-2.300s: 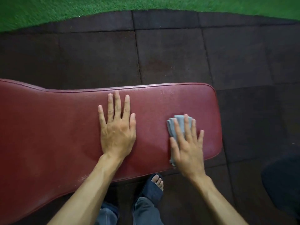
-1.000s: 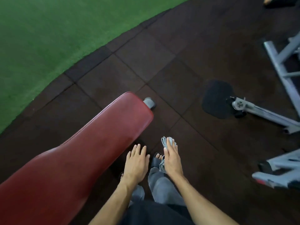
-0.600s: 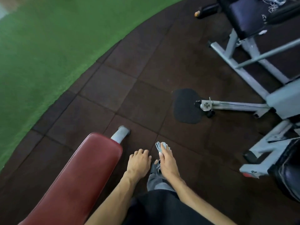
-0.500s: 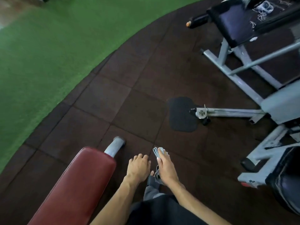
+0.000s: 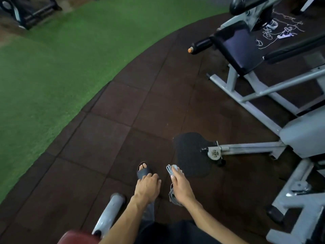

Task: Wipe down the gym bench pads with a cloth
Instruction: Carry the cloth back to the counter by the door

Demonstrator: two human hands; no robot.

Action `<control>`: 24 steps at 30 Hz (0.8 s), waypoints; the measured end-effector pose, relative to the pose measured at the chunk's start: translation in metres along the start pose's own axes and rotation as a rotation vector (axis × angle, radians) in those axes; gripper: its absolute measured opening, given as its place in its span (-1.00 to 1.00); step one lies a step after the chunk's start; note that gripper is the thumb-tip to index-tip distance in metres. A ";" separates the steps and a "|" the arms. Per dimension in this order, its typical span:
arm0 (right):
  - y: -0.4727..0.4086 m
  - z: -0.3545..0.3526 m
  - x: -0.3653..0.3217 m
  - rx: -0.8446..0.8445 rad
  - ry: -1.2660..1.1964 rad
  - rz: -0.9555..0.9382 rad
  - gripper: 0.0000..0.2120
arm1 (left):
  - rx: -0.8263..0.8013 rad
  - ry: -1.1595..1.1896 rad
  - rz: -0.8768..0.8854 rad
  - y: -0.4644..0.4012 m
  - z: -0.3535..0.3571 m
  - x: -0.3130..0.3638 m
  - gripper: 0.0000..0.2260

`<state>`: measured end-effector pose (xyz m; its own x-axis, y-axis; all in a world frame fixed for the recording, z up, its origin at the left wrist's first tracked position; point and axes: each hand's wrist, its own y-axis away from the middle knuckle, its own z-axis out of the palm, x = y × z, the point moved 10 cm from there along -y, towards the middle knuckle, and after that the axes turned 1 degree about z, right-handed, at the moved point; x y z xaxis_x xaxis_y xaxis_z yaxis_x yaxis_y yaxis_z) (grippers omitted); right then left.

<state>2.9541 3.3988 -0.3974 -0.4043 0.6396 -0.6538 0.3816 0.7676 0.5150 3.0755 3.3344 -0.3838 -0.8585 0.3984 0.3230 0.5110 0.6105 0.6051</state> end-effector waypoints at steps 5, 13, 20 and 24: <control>-0.124 -0.025 -0.058 -0.022 -0.030 0.046 -0.56 | -0.042 -0.027 0.032 -0.115 -0.096 -0.012 -0.68; -0.315 -0.102 -0.201 0.034 -0.046 -0.035 -0.56 | -0.028 -0.075 0.054 -0.274 -0.275 -0.018 -0.72; -0.513 -0.165 -0.265 0.010 -0.064 -0.023 -0.56 | -0.025 -0.063 0.050 -0.455 -0.404 -0.015 -0.72; -0.632 -0.225 -0.312 0.004 -0.082 -0.010 -0.57 | -0.014 -0.047 0.026 -0.558 -0.490 -0.007 -0.71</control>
<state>2.6518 2.7234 -0.3940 -0.3386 0.6263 -0.7022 0.3815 0.7736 0.5060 2.7744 2.6556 -0.3672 -0.8417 0.4461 0.3043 0.5322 0.5901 0.6070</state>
